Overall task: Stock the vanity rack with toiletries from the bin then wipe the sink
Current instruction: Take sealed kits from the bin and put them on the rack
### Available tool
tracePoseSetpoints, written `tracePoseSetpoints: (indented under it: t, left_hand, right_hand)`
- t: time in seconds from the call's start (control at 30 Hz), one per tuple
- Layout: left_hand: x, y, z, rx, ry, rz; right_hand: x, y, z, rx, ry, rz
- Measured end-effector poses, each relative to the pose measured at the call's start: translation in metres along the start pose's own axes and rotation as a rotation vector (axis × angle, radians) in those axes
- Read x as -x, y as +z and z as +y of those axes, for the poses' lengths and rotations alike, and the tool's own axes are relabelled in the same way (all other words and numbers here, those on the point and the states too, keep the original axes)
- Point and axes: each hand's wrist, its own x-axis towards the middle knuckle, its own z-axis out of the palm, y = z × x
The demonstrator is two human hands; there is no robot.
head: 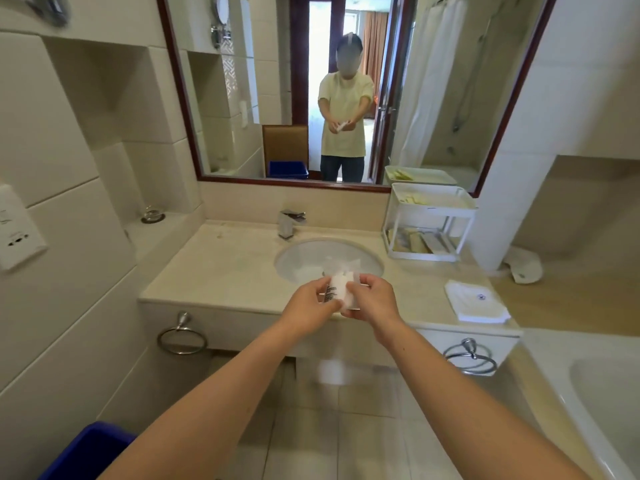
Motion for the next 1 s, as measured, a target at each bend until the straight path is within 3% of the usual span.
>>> tracePoseSetpoints:
  t: [0.23, 0.5, 0.73, 1.0]
  left_hand:
    - [-0.059, 0.079, 0.047, 0.031, 0.043, 0.028]
    - [-0.115, 0.137, 0.06, 0.133, -0.091, 0.128]
    - [-0.164, 0.164, 0.065, 0.257, -0.174, 0.135]
    - [-0.255, 0.179, 0.058, 0.317, -0.12, 0.066]
  right_hand:
    - [-0.058, -0.084, -0.016, 0.036, -0.03, 0.01]
    - [-0.102, -0.154, -0.026, 0.021, -0.041, 0.082]
    - [-0.142, -0.176, -0.026, -0.03, -0.001, 0.123]
    - [-0.224, -0.182, -0.028, 0.008, -0.005, 0.235]
